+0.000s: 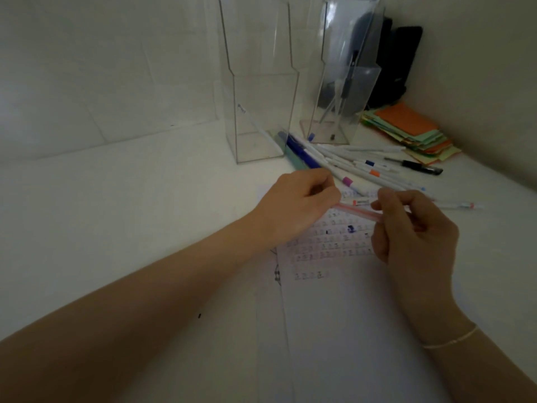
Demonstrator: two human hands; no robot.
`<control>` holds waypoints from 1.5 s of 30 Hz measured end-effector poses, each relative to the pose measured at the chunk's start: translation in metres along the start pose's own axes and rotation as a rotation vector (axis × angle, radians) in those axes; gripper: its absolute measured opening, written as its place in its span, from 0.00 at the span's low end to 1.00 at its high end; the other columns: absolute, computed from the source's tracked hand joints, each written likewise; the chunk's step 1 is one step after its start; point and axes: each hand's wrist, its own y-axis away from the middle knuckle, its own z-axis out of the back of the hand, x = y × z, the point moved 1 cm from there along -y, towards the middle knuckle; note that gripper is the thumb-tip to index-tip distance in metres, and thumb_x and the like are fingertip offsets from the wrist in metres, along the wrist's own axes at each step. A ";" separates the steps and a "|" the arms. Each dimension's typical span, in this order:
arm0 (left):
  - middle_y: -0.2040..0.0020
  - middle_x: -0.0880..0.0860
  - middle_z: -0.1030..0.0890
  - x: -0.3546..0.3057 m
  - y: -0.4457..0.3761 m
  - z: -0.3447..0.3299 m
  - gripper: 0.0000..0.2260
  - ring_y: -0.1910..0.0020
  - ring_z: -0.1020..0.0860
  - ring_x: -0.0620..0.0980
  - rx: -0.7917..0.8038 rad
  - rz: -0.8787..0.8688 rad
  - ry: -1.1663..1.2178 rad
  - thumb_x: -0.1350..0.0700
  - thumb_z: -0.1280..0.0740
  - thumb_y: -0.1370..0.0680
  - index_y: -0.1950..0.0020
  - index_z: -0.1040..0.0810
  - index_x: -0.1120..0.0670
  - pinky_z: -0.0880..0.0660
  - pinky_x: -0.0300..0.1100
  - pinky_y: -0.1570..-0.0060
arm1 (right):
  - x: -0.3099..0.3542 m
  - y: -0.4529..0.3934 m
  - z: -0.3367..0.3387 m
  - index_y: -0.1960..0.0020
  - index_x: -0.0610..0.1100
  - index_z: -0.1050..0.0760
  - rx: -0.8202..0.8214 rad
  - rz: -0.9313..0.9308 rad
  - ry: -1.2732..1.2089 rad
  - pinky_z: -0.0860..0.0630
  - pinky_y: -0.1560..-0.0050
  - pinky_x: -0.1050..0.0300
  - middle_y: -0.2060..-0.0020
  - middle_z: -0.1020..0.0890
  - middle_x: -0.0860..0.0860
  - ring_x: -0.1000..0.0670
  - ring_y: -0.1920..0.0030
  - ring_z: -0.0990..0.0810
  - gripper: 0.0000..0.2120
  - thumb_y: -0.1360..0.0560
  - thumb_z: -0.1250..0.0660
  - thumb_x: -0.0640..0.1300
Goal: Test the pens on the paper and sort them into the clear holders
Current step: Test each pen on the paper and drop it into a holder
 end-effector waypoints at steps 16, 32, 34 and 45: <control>0.50 0.52 0.21 -0.170 -0.146 0.133 0.07 0.54 0.26 0.45 -0.288 -0.288 -0.782 0.59 0.36 0.25 0.48 0.21 0.56 0.33 0.32 0.62 | 0.005 -0.102 -0.017 0.37 0.46 0.33 0.596 0.221 1.085 0.28 0.43 0.51 0.44 0.28 0.47 0.45 0.44 0.27 0.15 0.22 0.40 0.46; 0.56 0.53 0.18 -0.100 -0.239 0.082 0.07 0.63 0.24 0.45 0.353 0.125 -1.135 0.58 0.32 0.26 0.51 0.18 0.59 0.30 0.29 0.69 | -0.016 -0.124 -0.052 0.41 0.44 0.31 0.603 0.398 1.244 0.40 0.56 0.59 0.42 0.27 0.45 0.46 0.43 0.27 0.12 0.24 0.42 0.38; 0.53 0.55 0.17 -0.094 -0.242 0.076 0.09 0.62 0.22 0.43 0.440 0.188 -1.064 0.58 0.31 0.25 0.48 0.19 0.61 0.27 0.30 0.65 | -0.017 -0.122 -0.056 0.40 0.43 0.32 0.649 0.387 1.251 0.40 0.64 0.59 0.43 0.26 0.45 0.46 0.45 0.26 0.13 0.24 0.42 0.37; 0.52 0.48 0.21 -0.142 -0.167 0.091 0.11 0.53 0.23 0.48 -0.076 -0.345 -0.841 0.59 0.40 0.23 0.45 0.21 0.52 0.25 0.44 0.49 | 0.027 -0.141 -0.022 0.53 0.43 0.22 0.493 -0.164 0.511 0.25 0.66 0.62 0.63 0.22 0.46 0.50 0.65 0.23 0.02 0.25 0.33 0.39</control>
